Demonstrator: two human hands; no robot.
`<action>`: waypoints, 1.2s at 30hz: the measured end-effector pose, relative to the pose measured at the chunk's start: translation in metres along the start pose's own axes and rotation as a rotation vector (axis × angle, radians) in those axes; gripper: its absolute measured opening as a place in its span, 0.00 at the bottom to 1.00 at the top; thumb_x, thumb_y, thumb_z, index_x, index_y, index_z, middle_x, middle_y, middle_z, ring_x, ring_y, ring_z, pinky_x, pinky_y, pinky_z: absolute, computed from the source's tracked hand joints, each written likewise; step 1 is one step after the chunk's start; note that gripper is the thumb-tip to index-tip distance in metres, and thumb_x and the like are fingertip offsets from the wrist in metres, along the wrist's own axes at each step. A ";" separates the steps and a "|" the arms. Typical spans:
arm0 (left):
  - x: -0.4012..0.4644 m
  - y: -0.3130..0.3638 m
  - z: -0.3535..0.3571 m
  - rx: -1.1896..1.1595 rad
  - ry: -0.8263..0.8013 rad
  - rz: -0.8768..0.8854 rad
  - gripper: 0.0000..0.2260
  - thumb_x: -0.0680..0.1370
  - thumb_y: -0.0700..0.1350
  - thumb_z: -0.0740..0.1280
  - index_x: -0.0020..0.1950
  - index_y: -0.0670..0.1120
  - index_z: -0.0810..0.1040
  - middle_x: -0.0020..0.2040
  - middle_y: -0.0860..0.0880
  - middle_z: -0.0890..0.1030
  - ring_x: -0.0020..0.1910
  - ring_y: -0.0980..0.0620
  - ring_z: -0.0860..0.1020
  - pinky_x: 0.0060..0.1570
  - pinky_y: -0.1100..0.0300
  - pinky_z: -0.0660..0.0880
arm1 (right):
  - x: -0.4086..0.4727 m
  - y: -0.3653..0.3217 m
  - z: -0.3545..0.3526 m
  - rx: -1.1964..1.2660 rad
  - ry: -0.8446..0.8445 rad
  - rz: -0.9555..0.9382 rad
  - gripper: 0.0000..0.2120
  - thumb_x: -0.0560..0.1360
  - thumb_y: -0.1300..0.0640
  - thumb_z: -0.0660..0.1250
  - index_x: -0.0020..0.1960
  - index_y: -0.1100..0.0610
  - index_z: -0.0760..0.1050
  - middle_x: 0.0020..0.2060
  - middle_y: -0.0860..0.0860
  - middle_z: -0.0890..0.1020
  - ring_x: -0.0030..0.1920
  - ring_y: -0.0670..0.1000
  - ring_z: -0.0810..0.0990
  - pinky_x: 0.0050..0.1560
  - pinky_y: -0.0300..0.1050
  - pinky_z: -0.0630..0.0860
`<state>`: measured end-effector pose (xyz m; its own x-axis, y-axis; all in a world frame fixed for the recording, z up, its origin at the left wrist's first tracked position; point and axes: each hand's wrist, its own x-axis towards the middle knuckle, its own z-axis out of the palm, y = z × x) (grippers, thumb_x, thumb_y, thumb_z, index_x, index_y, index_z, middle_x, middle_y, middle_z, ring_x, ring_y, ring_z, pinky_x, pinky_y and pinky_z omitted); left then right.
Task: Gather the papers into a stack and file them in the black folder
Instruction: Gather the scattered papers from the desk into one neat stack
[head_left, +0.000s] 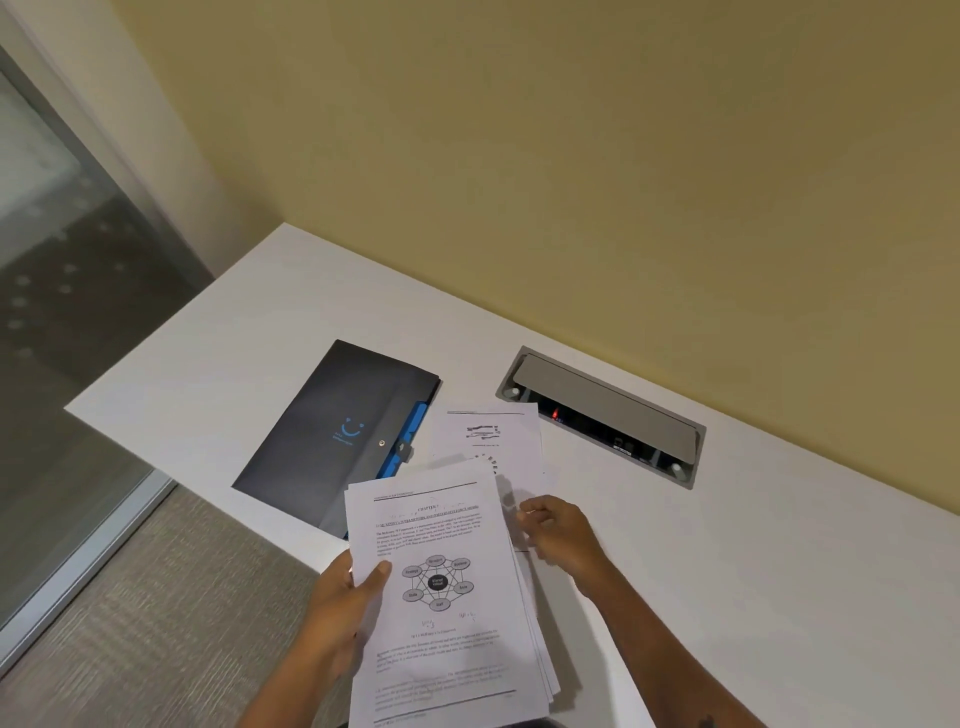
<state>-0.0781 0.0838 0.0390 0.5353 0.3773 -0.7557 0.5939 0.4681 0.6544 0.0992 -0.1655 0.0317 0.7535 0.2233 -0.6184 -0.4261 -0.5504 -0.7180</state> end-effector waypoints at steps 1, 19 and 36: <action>0.000 0.000 -0.003 -0.009 0.000 0.004 0.10 0.83 0.38 0.70 0.64 0.47 0.83 0.58 0.47 0.90 0.55 0.42 0.90 0.46 0.44 0.86 | 0.007 -0.002 0.000 -0.069 0.027 -0.022 0.11 0.79 0.54 0.74 0.60 0.55 0.84 0.52 0.55 0.87 0.53 0.57 0.87 0.50 0.46 0.81; 0.022 0.009 -0.031 -0.111 0.068 -0.046 0.11 0.82 0.38 0.71 0.64 0.47 0.84 0.56 0.44 0.91 0.51 0.40 0.90 0.42 0.47 0.87 | 0.121 -0.080 -0.022 -0.435 0.015 -0.009 0.26 0.74 0.43 0.79 0.71 0.43 0.80 0.84 0.52 0.61 0.85 0.57 0.50 0.84 0.62 0.52; 0.031 0.024 -0.022 -0.081 0.047 -0.034 0.12 0.82 0.39 0.72 0.65 0.46 0.83 0.60 0.43 0.89 0.58 0.36 0.88 0.64 0.30 0.79 | 0.109 -0.057 -0.007 -0.178 0.138 -0.196 0.36 0.71 0.70 0.81 0.75 0.65 0.73 0.73 0.61 0.66 0.72 0.59 0.72 0.78 0.54 0.70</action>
<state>-0.0607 0.1247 0.0313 0.4862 0.3963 -0.7789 0.5593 0.5437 0.6257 0.2092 -0.1152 0.0075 0.8788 0.2349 -0.4153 -0.1803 -0.6424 -0.7449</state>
